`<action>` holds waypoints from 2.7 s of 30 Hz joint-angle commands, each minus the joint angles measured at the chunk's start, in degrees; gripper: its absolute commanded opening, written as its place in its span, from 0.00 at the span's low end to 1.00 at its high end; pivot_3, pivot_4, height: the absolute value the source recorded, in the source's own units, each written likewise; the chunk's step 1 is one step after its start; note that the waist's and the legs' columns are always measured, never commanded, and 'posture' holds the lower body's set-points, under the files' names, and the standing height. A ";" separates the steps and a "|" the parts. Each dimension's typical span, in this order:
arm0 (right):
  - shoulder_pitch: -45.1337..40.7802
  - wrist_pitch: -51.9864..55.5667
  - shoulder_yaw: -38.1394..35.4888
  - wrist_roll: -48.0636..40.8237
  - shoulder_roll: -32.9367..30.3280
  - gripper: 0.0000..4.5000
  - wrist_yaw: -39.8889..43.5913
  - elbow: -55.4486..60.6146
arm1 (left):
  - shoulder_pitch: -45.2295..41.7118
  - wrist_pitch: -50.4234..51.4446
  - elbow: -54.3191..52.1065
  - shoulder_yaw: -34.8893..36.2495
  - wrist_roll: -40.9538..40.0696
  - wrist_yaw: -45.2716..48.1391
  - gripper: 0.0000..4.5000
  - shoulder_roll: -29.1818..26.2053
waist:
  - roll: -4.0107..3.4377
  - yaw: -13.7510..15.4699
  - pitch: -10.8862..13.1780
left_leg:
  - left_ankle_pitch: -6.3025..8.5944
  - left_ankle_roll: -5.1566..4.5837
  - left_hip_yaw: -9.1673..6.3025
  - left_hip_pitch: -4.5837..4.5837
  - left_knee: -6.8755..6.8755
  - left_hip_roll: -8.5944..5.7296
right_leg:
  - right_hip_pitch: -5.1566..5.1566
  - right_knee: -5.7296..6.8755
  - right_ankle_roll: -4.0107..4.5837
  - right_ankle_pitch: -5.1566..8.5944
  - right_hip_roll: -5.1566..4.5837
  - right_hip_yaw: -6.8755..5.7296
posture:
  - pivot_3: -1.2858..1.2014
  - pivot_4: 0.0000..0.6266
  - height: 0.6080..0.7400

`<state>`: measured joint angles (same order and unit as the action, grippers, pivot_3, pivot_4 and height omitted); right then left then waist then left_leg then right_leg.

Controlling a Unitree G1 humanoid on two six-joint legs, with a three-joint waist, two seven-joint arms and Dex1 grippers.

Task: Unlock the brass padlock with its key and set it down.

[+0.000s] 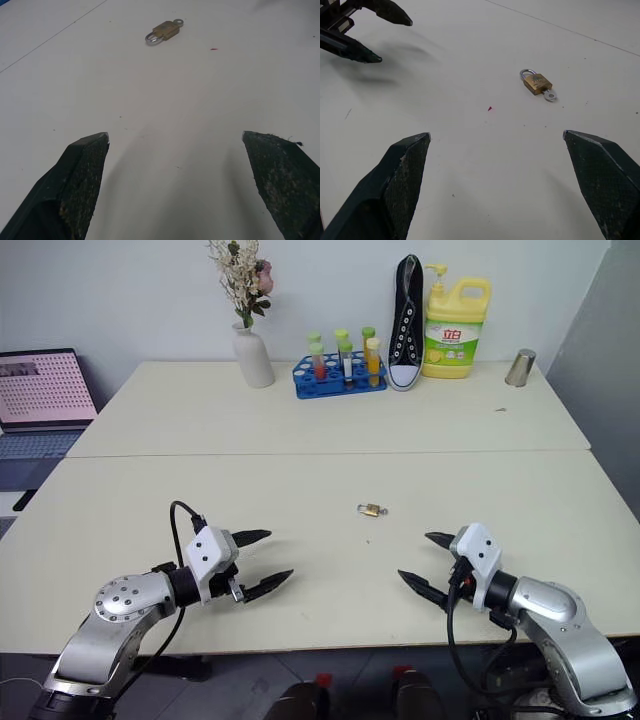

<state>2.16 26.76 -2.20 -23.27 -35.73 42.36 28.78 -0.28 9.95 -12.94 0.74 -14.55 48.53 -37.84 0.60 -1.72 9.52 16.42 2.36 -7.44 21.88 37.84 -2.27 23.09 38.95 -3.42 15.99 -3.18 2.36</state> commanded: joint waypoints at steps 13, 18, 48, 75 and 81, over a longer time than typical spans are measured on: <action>-1.41 -1.13 -0.58 0.42 -0.76 0.99 0.31 0.45 | -2.22 -1.52 -0.65 1.10 -2.68 3.20 1.00 -0.21 | 0.00 0.04 0.00 | 0.00 0.00 0.01 0.00 0.00 -0.01 | 0.00 0.00 0.00 0.00 0.00 0.01 | 0.52 0.24 1.00; -1.86 -0.84 -0.34 0.31 -0.72 0.99 0.30 0.37 | -4.06 -1.17 0.25 2.55 -4.85 2.80 1.00 1.09 | 0.00 0.02 0.00 | 0.00 0.00 0.01 0.00 0.01 0.00 | 0.00 0.00 0.00 0.00 0.00 0.00 | 0.52 0.24 1.00; -2.30 34.28 -6.88 -18.67 0.87 0.99 -17.54 19.63 | -57.15 -31.23 73.41 -13.28 12.11 21.44 1.00 21.38 | 0.24 -0.42 0.04 | 0.01 -0.02 0.23 0.14 0.07 -0.18 | 0.03 -0.02 0.00 0.00 0.01 -0.06 | 0.52 0.24 1.00; 1.13 39.52 -14.41 -38.08 1.75 0.99 -34.80 26.47 | -66.20 -23.79 89.91 -14.67 27.57 12.04 1.00 28.35 | 0.33 -0.20 0.04 | 0.00 -0.03 0.16 0.12 0.12 -0.20 | -0.01 0.08 -0.03 0.00 0.03 -0.12 | 0.52 0.24 1.00; 1.64 37.66 -16.56 -42.69 -1.65 1.00 -36.10 26.04 | -66.08 -23.64 89.95 -16.24 30.15 13.55 0.87 28.11 | 0.36 -0.23 0.02 | 0.00 -0.03 0.19 0.11 0.12 -0.19 | -0.02 0.08 -0.02 0.00 0.04 -0.12 | 0.52 0.24 1.00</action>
<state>3.80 66.23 -16.98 -63.87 -36.52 6.60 52.84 -66.36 -14.24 76.28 -13.72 12.59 62.30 -9.06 0.96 -1.95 9.54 16.42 2.33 -7.24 21.97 37.96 -2.45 23.06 39.02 -3.44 15.99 -3.14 2.25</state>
